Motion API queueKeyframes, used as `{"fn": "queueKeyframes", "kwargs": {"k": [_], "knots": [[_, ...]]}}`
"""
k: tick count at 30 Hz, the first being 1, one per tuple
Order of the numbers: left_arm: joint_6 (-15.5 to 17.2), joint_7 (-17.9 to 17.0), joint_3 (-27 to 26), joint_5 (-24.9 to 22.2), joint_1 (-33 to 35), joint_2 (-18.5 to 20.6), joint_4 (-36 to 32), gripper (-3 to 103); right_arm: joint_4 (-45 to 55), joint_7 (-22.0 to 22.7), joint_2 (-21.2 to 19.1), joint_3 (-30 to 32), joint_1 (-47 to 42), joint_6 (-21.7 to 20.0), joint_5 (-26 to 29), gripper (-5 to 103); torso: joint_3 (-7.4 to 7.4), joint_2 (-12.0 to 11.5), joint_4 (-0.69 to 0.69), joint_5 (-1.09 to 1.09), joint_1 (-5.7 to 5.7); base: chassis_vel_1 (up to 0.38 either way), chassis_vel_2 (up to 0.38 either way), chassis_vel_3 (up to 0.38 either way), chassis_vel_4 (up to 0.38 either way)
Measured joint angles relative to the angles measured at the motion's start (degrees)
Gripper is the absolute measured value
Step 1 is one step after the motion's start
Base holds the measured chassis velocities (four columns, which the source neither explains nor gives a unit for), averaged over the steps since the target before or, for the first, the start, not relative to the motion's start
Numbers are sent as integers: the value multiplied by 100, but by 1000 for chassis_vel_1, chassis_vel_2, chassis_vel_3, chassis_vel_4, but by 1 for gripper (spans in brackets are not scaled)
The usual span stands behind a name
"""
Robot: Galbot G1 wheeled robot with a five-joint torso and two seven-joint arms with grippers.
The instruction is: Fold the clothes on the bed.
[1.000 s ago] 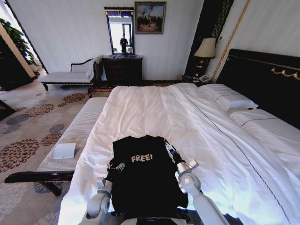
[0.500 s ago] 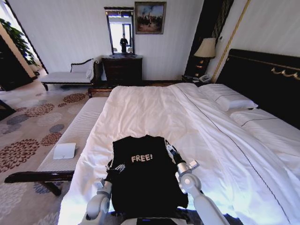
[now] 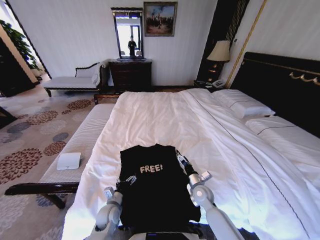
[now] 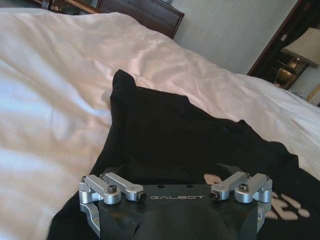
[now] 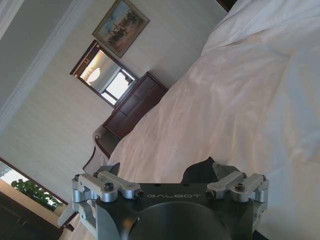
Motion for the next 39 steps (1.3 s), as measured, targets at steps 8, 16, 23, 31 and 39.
{"fn": "queueKeyframes", "kwargs": {"k": [8,16,23,31,39], "knots": [[141,-190,342,-257,-841,92,502,100,-25,8,-6,0,12,-11,-36,100,0,0,0,0,0,0,0,0,0],[-203,126,590,-597,-1479,106,774,100,-40,34,-41,39,14,-24,-69,100,0,0,-1,0,0,0,0,0,0],[-465,322,458,-718,-1302,183,652,100,-183,45,-98,-20,144,-31,-112,100,1,0,0,-1,0,0,0,0,0],[-463,130,-302,-755,-770,258,302,100,-1063,-62,-521,-428,964,-119,-21,100,0,0,2,1,0,0,0,0,0],[-299,-165,-773,-584,-350,314,47,100,-2254,-946,-867,-1097,2020,-428,158,100,0,0,0,0,0,0,0,0,0]]}}
